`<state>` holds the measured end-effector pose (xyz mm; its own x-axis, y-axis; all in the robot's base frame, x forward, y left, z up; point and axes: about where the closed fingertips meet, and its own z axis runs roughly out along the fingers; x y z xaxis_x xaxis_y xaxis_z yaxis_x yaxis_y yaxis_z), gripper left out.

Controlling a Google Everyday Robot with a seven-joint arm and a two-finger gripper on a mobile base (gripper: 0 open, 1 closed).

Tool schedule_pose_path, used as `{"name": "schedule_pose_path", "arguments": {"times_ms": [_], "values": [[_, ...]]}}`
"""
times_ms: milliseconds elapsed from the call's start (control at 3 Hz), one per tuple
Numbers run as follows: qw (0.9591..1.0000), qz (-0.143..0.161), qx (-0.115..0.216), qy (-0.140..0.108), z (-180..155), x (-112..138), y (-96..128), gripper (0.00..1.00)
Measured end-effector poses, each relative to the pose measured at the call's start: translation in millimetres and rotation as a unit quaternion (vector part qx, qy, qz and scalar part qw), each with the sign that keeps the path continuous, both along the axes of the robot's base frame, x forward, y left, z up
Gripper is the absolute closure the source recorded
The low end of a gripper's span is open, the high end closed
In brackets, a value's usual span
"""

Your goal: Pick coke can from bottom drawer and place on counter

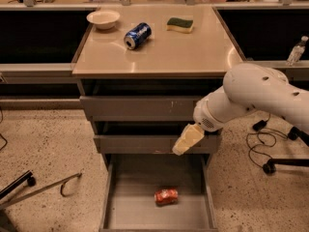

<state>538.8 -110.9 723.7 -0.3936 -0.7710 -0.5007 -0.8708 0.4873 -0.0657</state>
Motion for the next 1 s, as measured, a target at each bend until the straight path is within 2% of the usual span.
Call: {"name": "schedule_pose_path", "arguments": {"times_ms": [333,667,1000], "values": [[1.0000,0.000,0.000,0.000,0,0,0,0.00],[1.0000,-0.007,0.000,0.000,-39,3,-3,0.00],[0.9992,-0.039,0.005,0.011,-115,-4,-12,0.00]]}}
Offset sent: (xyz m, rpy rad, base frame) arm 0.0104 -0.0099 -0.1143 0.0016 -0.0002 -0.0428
